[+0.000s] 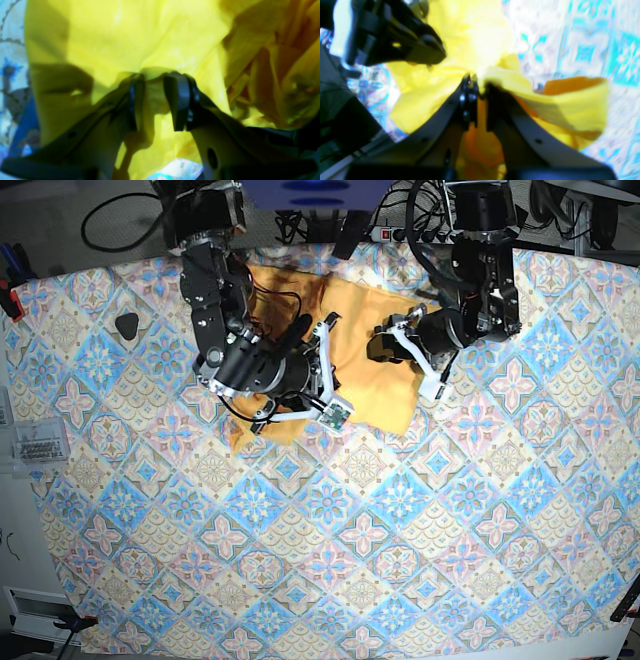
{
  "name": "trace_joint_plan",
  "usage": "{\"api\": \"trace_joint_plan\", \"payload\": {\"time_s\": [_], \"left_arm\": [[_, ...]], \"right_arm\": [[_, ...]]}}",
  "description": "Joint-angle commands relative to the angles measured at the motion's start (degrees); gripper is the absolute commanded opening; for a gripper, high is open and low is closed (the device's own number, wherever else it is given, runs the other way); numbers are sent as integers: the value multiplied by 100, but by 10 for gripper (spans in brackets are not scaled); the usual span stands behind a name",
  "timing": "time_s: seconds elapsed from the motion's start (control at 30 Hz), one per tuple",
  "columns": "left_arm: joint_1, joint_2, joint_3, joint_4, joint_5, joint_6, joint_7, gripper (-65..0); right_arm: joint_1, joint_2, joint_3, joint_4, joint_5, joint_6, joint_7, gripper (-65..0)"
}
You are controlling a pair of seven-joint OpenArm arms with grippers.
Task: Fold the T-shirt properly
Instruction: 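Fold the held shirt end over toward the left gripper with the right gripper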
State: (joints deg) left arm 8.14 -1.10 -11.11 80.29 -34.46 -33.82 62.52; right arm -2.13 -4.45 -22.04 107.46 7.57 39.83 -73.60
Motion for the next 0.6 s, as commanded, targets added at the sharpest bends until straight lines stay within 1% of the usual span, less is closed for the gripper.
{"api": "trace_joint_plan", "payload": {"time_s": [0.0,0.37,0.43,0.57], "left_arm": [[-54,-8,-9,63,-75,-24,-59,-465],[-27,-8,-27,54,-93,-24,-59,-465],[-27,-8,-27,54,-93,-24,-59,-465],[-10,-8,-27,81,-145,-42,-50,-465]], "right_arm": [[138,-52,-103,133,91,17,121,-639],[657,-52,-1194,98,100,17,103,-639],[719,-69,-1334,80,100,17,112,-639],[754,-87,-1405,80,100,17,112,-639]]}}
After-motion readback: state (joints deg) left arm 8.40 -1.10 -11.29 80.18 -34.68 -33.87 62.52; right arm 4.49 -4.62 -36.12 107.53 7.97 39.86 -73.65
